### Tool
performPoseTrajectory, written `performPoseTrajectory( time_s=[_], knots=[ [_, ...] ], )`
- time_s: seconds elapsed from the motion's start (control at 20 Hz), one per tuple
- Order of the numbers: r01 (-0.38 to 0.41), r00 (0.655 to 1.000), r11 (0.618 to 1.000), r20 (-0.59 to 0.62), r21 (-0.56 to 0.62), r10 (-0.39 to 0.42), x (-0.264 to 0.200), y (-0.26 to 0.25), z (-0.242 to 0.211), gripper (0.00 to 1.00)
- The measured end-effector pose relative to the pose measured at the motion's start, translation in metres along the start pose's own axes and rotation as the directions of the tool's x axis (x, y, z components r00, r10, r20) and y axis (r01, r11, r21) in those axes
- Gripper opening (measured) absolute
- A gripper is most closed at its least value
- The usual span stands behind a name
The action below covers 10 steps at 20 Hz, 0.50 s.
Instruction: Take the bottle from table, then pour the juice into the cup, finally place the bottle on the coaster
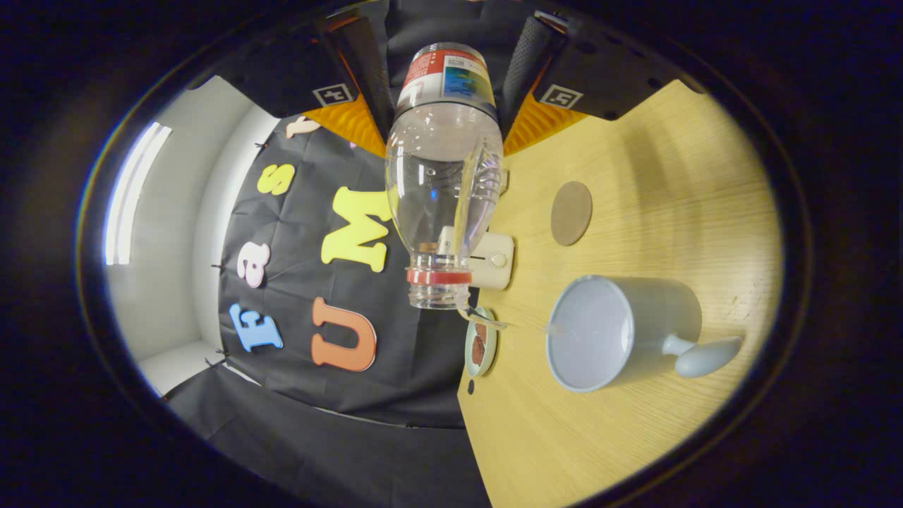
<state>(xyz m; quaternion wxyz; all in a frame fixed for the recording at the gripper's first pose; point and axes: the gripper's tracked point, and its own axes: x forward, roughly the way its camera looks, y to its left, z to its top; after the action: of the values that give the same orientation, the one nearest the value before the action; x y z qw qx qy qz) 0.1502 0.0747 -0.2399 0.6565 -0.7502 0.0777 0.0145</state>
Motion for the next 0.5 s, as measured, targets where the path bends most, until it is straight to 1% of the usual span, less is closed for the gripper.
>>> performPoseTrajectory(
  time_s=[0.5],
  knots=[
    [0.033,0.999,0.998,-0.004,-0.060,-0.033,-0.0038,-0.0107,-0.0006,0.81]
  ],
)
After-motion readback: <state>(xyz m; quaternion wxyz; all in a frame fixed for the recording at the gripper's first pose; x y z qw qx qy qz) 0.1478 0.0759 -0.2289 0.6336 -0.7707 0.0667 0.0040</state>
